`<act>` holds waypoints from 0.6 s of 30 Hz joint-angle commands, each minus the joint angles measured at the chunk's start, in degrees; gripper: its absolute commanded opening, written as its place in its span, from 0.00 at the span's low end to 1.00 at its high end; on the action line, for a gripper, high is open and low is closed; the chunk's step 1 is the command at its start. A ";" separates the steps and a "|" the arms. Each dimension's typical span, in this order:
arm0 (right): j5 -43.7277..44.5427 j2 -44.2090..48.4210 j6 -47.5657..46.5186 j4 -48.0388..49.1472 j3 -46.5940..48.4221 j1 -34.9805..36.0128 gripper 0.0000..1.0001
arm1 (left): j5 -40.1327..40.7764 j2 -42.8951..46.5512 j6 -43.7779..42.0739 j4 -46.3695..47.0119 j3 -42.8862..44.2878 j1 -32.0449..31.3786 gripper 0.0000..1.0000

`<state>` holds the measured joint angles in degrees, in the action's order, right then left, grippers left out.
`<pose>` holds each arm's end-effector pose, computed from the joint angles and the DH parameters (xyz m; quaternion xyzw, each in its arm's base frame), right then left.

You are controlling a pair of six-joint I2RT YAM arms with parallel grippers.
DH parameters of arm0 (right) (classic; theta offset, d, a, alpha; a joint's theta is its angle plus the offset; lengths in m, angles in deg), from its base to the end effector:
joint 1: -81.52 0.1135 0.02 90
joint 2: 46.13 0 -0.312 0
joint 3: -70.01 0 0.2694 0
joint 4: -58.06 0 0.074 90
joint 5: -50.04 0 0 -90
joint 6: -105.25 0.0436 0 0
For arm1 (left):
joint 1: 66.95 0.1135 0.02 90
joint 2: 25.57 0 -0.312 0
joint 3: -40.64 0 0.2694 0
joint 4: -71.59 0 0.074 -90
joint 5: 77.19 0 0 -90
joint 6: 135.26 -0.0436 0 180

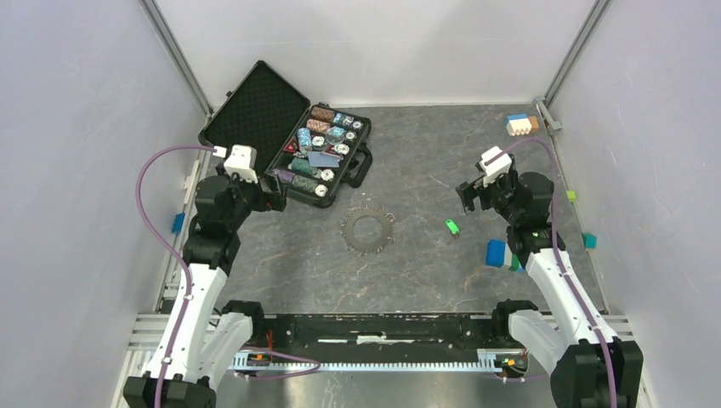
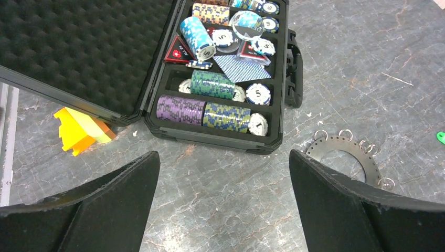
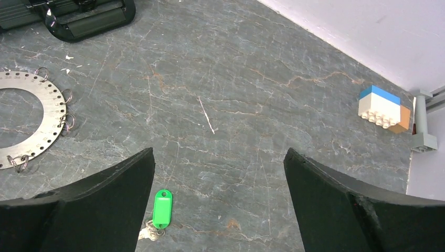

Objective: Put the keys on the keyring

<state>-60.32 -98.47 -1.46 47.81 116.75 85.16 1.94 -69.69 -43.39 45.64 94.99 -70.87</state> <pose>0.2066 0.0283 0.3028 -0.2436 0.7541 0.0726 0.6056 0.1726 -0.0201 0.3469 0.0714 0.7924 -0.1058 0.5965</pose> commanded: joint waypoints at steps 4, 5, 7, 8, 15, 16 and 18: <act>-1.13 0.32 0.63 2.22 0.00 0.12 0.98 | -0.23 0.75 0.21 0.38 0.45 0.36 1.00; -1.45 0.24 0.63 2.18 -0.03 0.10 0.98 | -0.12 0.75 0.02 0.34 0.53 0.34 1.00; -1.70 0.14 0.63 2.10 -0.12 0.13 0.98 | 0.34 0.80 -0.28 -0.03 0.89 0.47 1.00; -1.68 0.30 0.63 2.13 -0.10 0.09 0.98 | 0.40 0.92 -0.32 -0.36 1.02 0.48 1.00; -0.93 0.65 -0.78 0.54 1.35 0.09 0.98 | -3.90 1.13 -5.69 -4.53 3.50 0.58 1.00; -0.96 0.58 -1.73 -0.46 2.02 0.14 0.98 | -6.11 1.07 -7.78 -6.17 4.58 0.58 1.00; -1.32 0.04 -3.92 -2.46 2.81 0.09 0.98 | -9.81 -0.52 -11.78 -10.66 7.19 0.43 1.00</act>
<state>-60.93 -98.47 -2.15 47.17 116.79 85.16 -0.56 -69.41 -46.87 40.94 96.34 -70.61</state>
